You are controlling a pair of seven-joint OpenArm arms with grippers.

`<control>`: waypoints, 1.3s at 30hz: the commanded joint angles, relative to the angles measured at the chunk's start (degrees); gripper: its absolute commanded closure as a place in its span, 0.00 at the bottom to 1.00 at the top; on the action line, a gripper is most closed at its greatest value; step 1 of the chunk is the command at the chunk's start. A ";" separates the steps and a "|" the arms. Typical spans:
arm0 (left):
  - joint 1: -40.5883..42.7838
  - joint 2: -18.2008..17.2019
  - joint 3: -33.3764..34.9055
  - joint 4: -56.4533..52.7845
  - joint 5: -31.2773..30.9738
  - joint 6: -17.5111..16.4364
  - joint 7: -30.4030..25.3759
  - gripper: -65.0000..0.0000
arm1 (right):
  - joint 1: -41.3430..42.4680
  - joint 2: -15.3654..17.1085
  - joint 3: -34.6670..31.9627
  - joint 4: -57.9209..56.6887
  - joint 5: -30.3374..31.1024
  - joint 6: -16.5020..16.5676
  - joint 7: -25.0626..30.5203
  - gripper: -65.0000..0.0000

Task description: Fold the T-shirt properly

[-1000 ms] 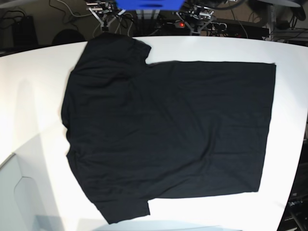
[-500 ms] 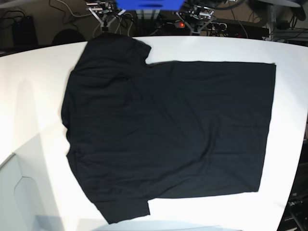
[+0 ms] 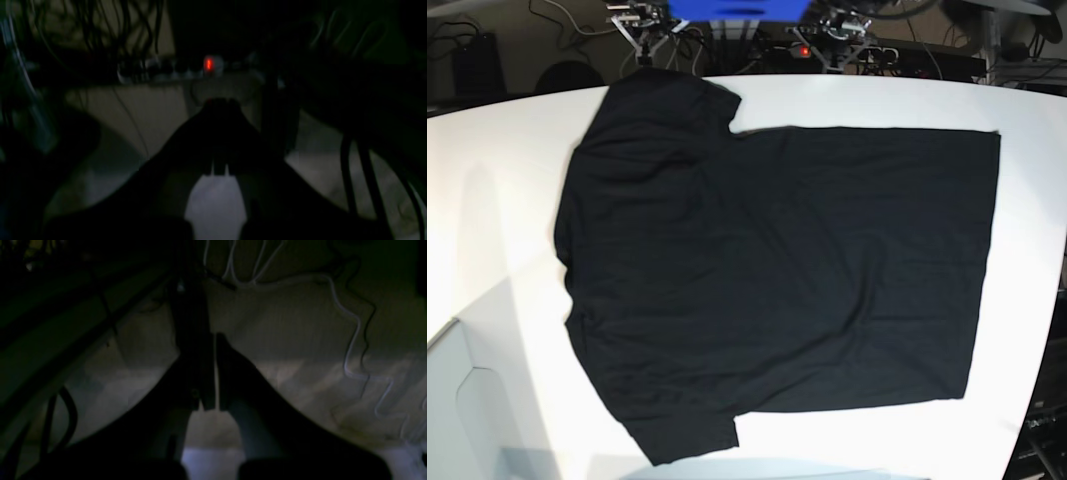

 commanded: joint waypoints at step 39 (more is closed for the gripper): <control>42.91 -11.32 4.85 58.88 -0.49 0.49 -2.36 1.00 | -43.65 3.02 10.21 55.27 6.45 -0.99 13.49 1.00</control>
